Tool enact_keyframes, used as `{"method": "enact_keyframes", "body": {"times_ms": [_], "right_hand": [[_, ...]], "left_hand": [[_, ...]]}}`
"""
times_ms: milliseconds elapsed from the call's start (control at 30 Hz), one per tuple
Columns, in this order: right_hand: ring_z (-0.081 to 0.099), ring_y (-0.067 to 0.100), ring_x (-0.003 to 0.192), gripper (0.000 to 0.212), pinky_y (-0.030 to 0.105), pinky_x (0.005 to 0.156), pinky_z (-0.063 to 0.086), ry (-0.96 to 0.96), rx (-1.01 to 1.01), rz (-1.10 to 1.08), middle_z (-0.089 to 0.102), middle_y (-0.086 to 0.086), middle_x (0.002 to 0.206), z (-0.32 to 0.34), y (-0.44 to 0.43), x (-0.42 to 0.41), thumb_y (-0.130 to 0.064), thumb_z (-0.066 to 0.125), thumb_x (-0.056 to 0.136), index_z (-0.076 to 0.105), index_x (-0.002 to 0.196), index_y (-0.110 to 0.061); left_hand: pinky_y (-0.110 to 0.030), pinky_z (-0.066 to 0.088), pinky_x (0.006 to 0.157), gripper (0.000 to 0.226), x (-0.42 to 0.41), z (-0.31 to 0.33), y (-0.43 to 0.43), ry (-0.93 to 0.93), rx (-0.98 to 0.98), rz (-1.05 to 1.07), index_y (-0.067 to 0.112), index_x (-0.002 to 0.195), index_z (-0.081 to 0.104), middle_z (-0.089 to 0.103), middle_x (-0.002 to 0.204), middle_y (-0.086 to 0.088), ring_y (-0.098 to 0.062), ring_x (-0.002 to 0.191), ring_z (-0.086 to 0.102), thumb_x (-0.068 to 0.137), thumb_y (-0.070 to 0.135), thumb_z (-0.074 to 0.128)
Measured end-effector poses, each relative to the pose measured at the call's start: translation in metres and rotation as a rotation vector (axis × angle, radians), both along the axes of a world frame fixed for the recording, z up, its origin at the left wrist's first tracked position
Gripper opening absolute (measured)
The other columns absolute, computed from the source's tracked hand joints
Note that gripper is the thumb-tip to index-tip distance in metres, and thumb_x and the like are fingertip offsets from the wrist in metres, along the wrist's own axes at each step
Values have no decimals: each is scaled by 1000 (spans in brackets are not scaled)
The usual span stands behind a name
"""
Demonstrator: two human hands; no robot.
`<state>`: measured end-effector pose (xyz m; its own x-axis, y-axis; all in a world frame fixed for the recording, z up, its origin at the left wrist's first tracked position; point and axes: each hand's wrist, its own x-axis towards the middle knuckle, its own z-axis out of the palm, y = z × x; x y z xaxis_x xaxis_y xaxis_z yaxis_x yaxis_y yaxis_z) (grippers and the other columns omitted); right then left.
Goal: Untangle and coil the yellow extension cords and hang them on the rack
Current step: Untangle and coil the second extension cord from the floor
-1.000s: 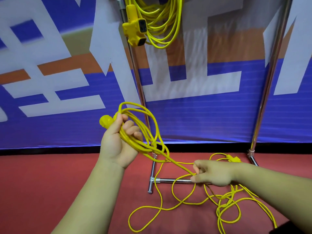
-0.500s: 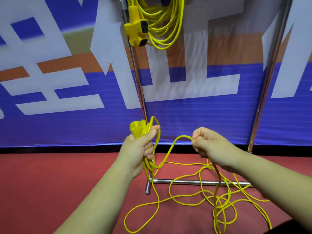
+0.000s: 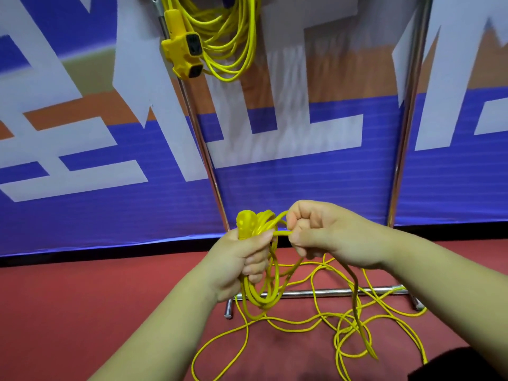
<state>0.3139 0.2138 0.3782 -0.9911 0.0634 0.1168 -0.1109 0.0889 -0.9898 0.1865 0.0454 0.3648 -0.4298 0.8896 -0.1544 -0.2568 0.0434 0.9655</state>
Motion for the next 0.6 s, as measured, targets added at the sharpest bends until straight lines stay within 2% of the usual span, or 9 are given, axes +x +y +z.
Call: {"method": "enact_keyframes", "body": {"times_ms": [133, 233, 333, 400, 467, 500, 567, 600], "right_hand": [[58, 21, 64, 21, 22, 59, 49, -80, -103, -25, 63, 7, 68, -5, 12, 4, -9, 62, 82, 44, 93, -11], [58, 26, 73, 21, 24, 67, 50, -152, -106, -45, 66, 8, 74, -11, 19, 6, 6, 57, 92, 44, 92, -10], [64, 24, 72, 18, 28, 66, 54, -185, -39, -68, 66, 12, 83, -13, 19, 6, 10, 54, 94, 52, 90, -8], [69, 24, 71, 15, 31, 64, 57, -236, 8, -82, 63, 11, 81, -13, 16, 6, 8, 59, 92, 59, 90, -7], [71, 24, 72, 12, 31, 61, 57, -284, -4, -140, 63, 11, 78, -14, 14, 4, 6, 62, 91, 64, 92, -6], [72, 24, 72, 12, 31, 60, 58, -306, -50, -193, 64, 11, 77, -14, 14, 2, 7, 62, 90, 65, 92, -5], [69, 19, 67, 15, 28, 59, 57, -338, -148, -313, 67, 13, 76, -15, 14, -3, 8, 63, 88, 69, 88, -7], [66, 17, 64, 17, 26, 59, 53, -344, -136, -365, 68, 12, 74, -15, 14, -6, 7, 65, 86, 71, 84, -9]], "left_hand": [[-17, 27, 37, 27, -17, 12, 1, -110, 169, 125, 19, 70, 47, 25, 46, 8, -2, 36, 25, 92, 22, 63], [-15, 28, 36, 26, -34, 21, -5, -170, 276, 241, 20, 68, 50, 26, 44, 9, -1, 34, 26, 93, 24, 53], [-16, 28, 36, 21, -41, 18, -4, -154, 249, 316, 19, 71, 52, 25, 45, 9, -2, 34, 25, 91, 25, 55], [-16, 28, 36, 14, -43, 14, -3, -162, 207, 366, 16, 87, 66, 25, 46, 8, -2, 34, 25, 88, 28, 59], [-16, 29, 37, 25, -46, 9, -3, -172, 169, 418, 17, 105, 71, 24, 47, 8, -2, 35, 26, 86, 31, 61], [-16, 29, 37, 27, -47, 7, -4, -169, 159, 434, 17, 106, 71, 24, 47, 8, -2, 36, 26, 86, 31, 61], [-16, 30, 37, 19, -47, 6, -5, -148, 154, 425, 15, 94, 68, 25, 48, 8, -3, 36, 26, 86, 31, 61], [-17, 30, 37, 16, -45, 5, -6, -137, 146, 407, 15, 87, 65, 25, 48, 7, -3, 36, 26, 86, 30, 61]]}}
